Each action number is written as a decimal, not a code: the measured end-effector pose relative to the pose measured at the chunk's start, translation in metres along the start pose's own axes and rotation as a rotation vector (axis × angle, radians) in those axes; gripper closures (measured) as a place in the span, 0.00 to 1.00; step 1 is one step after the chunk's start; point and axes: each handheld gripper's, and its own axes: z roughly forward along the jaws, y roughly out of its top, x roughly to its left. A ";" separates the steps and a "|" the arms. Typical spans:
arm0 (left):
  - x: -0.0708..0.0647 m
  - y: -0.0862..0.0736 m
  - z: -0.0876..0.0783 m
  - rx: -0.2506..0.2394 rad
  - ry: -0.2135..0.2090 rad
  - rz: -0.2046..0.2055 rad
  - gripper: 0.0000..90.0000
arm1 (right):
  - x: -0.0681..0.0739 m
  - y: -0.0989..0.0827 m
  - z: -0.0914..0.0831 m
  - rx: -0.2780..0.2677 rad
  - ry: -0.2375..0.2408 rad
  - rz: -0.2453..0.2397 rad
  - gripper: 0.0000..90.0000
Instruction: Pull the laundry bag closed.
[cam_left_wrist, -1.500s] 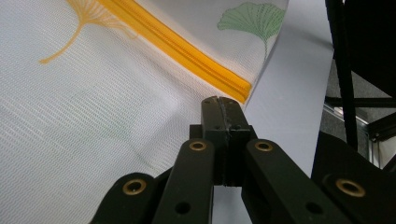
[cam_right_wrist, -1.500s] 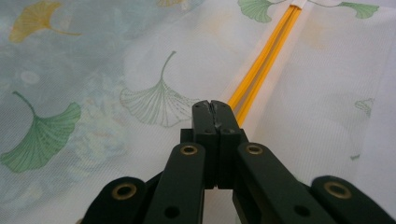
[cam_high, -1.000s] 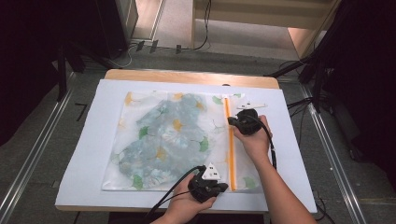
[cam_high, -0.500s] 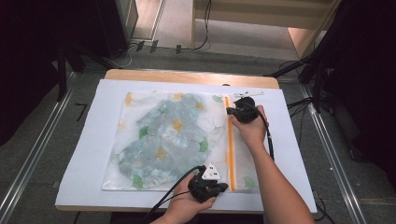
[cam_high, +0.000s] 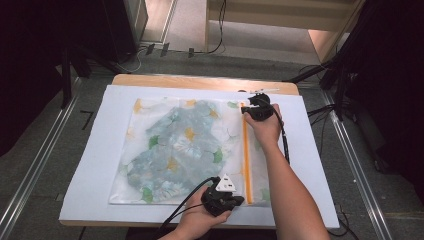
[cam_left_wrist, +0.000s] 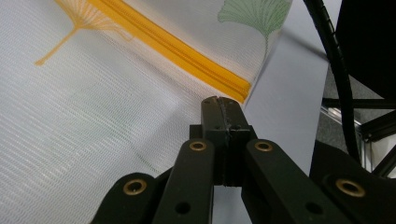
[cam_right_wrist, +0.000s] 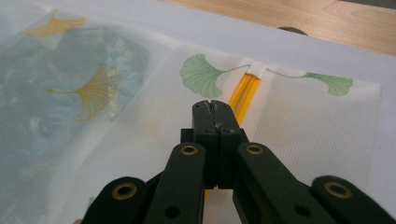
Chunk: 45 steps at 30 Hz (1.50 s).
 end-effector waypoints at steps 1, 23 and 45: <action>0.000 0.000 0.000 -0.001 0.000 0.000 1.00 | -0.001 0.000 0.002 -0.001 -0.004 -0.001 1.00; 0.000 0.000 0.000 0.002 0.006 0.008 1.00 | -0.026 0.038 0.034 -0.003 -0.012 0.025 1.00; 0.004 -0.002 -0.004 -0.015 -0.014 -0.026 0.94 | -0.029 0.010 -0.004 -0.106 0.083 0.094 0.58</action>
